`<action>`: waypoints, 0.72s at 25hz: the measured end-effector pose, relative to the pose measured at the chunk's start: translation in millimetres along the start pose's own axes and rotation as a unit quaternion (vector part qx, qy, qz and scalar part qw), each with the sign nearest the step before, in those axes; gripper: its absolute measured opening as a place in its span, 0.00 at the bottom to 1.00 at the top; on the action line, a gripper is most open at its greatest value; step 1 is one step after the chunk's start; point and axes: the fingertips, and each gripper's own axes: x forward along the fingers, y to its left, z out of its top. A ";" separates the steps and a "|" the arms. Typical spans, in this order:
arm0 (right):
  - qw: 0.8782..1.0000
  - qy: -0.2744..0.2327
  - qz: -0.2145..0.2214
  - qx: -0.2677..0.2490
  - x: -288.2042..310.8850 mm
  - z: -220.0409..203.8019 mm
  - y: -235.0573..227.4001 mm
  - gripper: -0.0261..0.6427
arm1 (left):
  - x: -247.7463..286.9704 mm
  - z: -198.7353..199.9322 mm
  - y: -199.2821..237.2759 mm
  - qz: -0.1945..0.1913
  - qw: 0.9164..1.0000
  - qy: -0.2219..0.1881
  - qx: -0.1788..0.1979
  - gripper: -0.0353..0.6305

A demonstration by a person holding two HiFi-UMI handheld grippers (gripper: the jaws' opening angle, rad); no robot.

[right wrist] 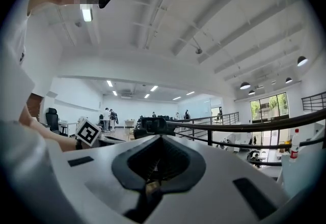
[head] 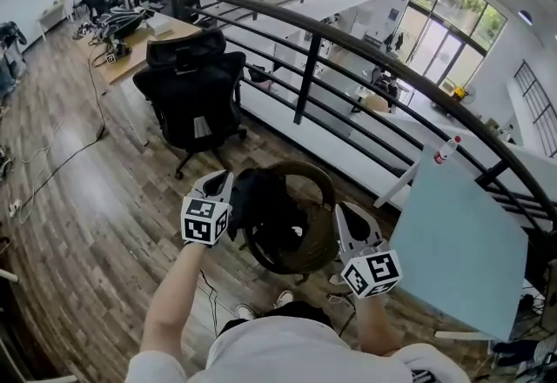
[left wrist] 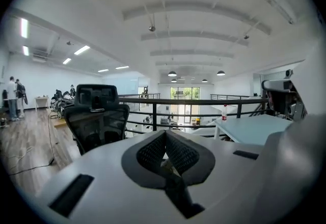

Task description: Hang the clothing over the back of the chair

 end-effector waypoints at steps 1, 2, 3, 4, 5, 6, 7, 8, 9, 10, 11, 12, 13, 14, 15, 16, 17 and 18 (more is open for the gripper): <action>1.000 -0.004 -0.004 -0.002 1.4 4.6 -5.4 0.07 | -3.9 10.7 0.3 0.000 1.000 -0.010 0.004 0.09; 1.000 -0.008 -0.008 -0.003 2.5 8.2 -10.7 0.07 | -8.4 20.7 0.3 0.001 1.000 -0.020 0.007 0.09; 1.000 -0.010 -0.011 -0.003 3.1 11.0 -15.5 0.07 | -13.5 30.5 0.5 0.002 0.999 -0.031 0.011 0.09; 1.000 -0.012 -0.015 -0.003 3.6 13.4 -19.5 0.07 | -19.4 40.2 1.0 0.004 0.999 -0.042 0.014 0.09; 1.000 -0.014 -0.018 -0.002 3.7 15.4 -23.1 0.07 | -25.5 49.9 1.5 0.005 0.998 -0.053 0.017 0.09; 1.000 -0.016 -0.020 -0.002 3.8 17.4 -26.4 0.07 | -31.4 59.5 1.7 0.006 0.998 -0.064 0.020 0.09; 1.000 -0.017 -0.021 -0.003 4.0 19.1 -29.5 0.07 | -36.6 69.0 1.3 0.006 0.997 -0.073 0.025 0.09; 1.000 -0.018 -0.021 -0.006 4.5 20.6 -32.3 0.07 | -40.8 78.0 0.5 0.006 0.996 -0.081 0.033 0.09; 1.000 -0.018 -0.020 -0.009 5.6 22.0 -35.0 0.07 | -44.0 86.3 -0.3 0.006 0.995 -0.087 0.041 0.09; 1.000 -0.018 -0.018 -0.013 7.1 23.7 -37.7 0.07 | -46.4 94.0 -0.7 0.007 0.994 -0.092 0.050 0.09; 1.000 -0.019 -0.017 -0.017 8.8 26.0 -40.4 0.07 | -49.0 101.2 -0.4 0.010 0.994 -0.097 0.055 0.09; 0.999 -0.022 -0.016 -0.020 10.3 28.9 -43.2 0.07 | -52.4 107.9 0.4 0.012 0.993 -0.102 0.058 0.09; 0.999 -0.025 -0.016 -0.023 11.7 32.0 -46.1 0.07 | -56.8 114.3 1.6 0.016 0.992 -0.109 0.058 0.09; 0.999 -0.028 -0.017 -0.025 13.1 34.8 -49.1 0.07 | -61.8 120.5 3.2 0.020 0.991 -0.116 0.059 0.09; 0.999 -0.030 -0.020 -0.025 14.3 36.9 -52.3 0.07 | -67.4 126.1 4.9 0.025 0.990 -0.123 0.060 0.09; 0.999 -0.032 -0.023 -0.026 15.1 38.2 -55.5 0.07 | -73.5 130.9 6.6 0.029 0.989 -0.130 0.060 0.09; 0.999 -0.033 -0.025 -0.026 15.5 38.9 -58.4 0.07 | -80.2 134.9 8.5 0.034 0.988 -0.136 0.059 0.09; 0.999 -0.034 -0.027 -0.026 15.8 39.5 -61.1 0.07 | -87.2 138.3 10.7 0.039 0.987 -0.143 0.058 0.09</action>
